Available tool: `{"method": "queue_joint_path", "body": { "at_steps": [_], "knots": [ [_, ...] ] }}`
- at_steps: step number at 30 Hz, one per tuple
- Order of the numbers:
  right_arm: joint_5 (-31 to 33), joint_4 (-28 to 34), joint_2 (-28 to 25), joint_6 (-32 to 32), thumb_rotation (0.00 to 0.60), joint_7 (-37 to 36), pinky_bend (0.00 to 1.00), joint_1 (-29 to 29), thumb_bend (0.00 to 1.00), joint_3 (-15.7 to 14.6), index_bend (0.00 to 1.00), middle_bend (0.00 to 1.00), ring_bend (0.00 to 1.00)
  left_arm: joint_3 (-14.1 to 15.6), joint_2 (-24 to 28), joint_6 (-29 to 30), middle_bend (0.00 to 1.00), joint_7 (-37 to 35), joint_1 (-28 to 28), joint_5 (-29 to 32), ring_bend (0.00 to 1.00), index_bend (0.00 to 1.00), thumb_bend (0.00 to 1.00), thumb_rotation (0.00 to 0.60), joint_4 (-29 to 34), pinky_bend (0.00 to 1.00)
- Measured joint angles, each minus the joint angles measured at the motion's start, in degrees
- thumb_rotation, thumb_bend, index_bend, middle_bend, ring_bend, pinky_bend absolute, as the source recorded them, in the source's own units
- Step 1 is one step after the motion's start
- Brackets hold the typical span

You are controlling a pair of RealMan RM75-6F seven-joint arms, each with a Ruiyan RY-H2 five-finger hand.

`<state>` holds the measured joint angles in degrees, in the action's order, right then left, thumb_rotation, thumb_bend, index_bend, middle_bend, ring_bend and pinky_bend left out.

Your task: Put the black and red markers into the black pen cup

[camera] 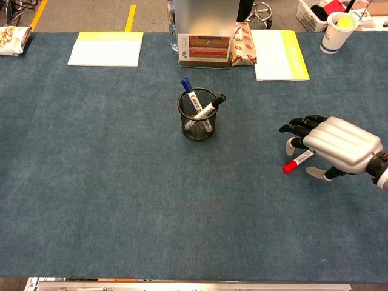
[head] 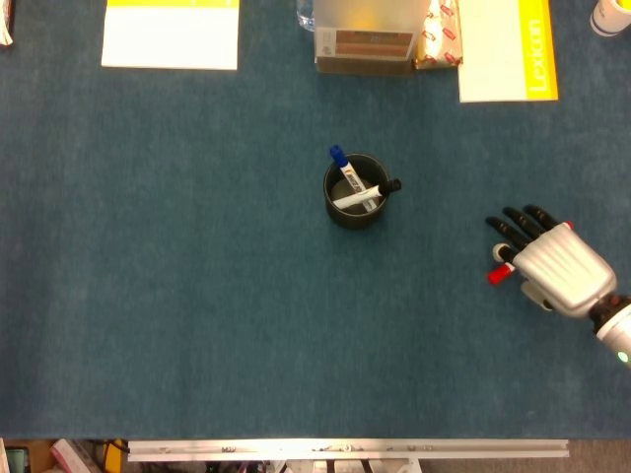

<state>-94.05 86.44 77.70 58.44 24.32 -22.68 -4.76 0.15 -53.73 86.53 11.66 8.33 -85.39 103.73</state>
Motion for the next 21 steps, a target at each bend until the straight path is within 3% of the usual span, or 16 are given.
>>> {"method": "queue_joint_path", "body": {
  "at_steps": [21],
  "knots": [
    [0.4,-3.9,3.0,-1.5,0.600,1.8,0.14,-1.4,0.29,-1.0,0.45,0.14,0.09,-1.0,0.2,-0.8,0.01,-0.3,-0.8,-0.5,0.00,0.36,0.22,0.600,0.3,0.03]
  ]
}}
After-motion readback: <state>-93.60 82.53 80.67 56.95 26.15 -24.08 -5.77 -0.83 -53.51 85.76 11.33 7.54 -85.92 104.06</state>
